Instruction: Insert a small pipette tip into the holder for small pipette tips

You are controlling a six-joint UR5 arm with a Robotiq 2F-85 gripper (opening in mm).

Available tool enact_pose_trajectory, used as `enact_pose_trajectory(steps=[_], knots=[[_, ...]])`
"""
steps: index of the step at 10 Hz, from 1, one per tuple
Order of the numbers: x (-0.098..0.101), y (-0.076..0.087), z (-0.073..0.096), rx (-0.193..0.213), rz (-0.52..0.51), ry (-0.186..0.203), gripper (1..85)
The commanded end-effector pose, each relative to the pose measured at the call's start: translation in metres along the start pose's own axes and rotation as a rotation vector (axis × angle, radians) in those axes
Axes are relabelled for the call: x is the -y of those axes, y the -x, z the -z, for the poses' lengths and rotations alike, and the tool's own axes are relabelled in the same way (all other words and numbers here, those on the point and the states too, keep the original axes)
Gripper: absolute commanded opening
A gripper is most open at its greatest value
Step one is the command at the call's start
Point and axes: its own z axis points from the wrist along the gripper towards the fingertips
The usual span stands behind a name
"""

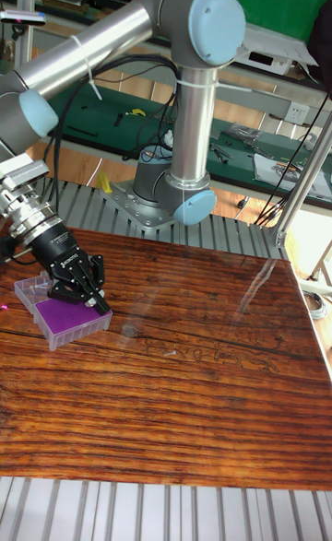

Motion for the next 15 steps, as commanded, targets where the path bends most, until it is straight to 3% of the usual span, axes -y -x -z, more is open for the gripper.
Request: enact_pose_trajectory(steps=[1,3,5,7,11,13,15], knots=[[0.004,0.008,0.002,0.003,-0.016,-0.031,9.3],[0.006,0.008,0.008,0.017,-0.034,-0.034,7.3],[0.006,0.017,0.009,0.057,-0.022,-0.03,7.0],[0.001,0.026,0.01,0.091,0.004,-0.01,7.3],[-0.01,0.032,0.01,0.114,0.048,0.028,7.3],[-0.008,0.032,0.007,0.09,0.029,0.006,8.0],[-0.016,0.059,-0.009,0.09,-0.027,-0.033,8.0]])
